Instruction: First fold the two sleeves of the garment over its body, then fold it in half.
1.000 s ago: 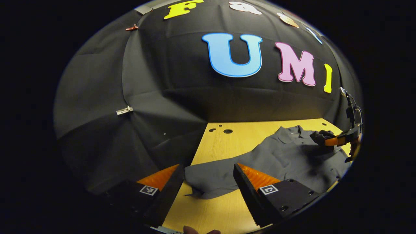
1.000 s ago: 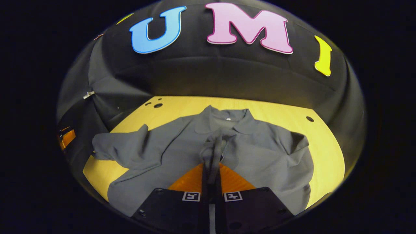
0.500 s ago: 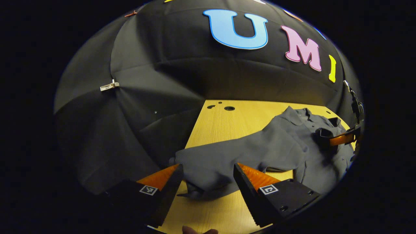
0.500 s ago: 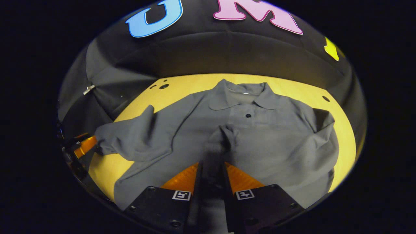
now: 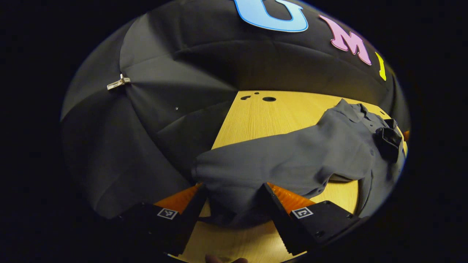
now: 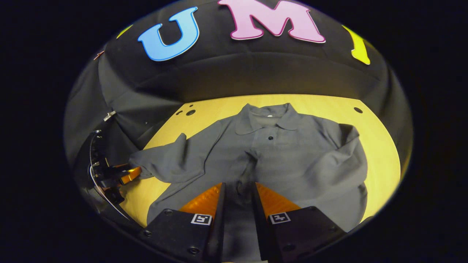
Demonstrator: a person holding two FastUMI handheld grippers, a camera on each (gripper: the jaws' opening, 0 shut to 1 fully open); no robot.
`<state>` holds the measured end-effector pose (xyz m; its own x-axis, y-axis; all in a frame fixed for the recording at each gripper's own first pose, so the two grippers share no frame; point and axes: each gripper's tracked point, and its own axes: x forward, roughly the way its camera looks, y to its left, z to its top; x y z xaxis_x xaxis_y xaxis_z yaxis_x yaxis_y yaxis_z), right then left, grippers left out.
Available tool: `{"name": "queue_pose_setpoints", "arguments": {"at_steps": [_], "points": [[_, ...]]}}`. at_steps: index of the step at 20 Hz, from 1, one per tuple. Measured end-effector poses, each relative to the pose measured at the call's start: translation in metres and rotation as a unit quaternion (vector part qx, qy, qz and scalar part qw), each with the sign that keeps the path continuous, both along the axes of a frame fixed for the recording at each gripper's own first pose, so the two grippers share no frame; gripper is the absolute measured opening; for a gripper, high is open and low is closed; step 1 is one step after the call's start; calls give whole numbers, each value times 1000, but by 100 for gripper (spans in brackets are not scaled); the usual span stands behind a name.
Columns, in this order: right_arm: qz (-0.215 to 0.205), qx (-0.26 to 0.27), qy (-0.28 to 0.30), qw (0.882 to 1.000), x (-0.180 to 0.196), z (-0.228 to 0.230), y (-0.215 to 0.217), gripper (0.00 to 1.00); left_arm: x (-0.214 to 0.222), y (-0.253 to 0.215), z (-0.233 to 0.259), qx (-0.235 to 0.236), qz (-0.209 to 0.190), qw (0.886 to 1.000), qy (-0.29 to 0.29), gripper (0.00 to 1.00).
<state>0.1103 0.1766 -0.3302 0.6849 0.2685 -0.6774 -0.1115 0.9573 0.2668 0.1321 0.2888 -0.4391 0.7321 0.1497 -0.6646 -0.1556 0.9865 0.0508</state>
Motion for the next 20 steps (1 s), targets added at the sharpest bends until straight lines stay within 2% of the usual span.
{"name": "queue_pose_setpoints", "arguments": {"at_steps": [3,4,5,8,10,13,14,15,16,17,18,19,20], "points": [[-13,-5,-7,1000,-15,13,-20,42,0,-4,1,-32,4,999,-10,97],[-18,-3,-8,1000,-18,16,-23,42,1,-7,-2,-37,-4,999,-6,92],[-24,1,-9,1000,-21,18,-27,42,6,-16,-1,-40,-30,999,-3,87],[-39,6,-11,999,-34,24,-43,42,10,-19,1,-12,-53,998,12,14],[-50,3,-16,999,-42,32,-60,42,9,-22,11,0,-49,999,15,9],[-68,-2,-23,997,-51,41,-86,42,15,-35,59,-1,-39,999,-30,8],[-76,-5,-26,997,-53,44,-100,29,18,-43,74,-5,-38,998,-46,8],[-81,-6,-29,996,-54,47,-109,42,21,-52,90,-10,-38,997,-59,8],[-87,-3,-34,996,-55,51,-118,42,22,-61,107,-14,-37,997,-72,8],[-92,-1,-38,995,-56,54,-125,60,23,-71,124,-18,-38,996,-83,8],[-96,-1,-41,995,-57,56,-133,46,23,-83,140,-21,-40,994,-95,8],[-97,-3,-45,994,-58,57,-140,62,24,-95,155,-24,-43,993,-106,8],[-94,-8,-47,994,-60,57,-145,48,24,-108,169,-28,-48,992,-114,8]]}}
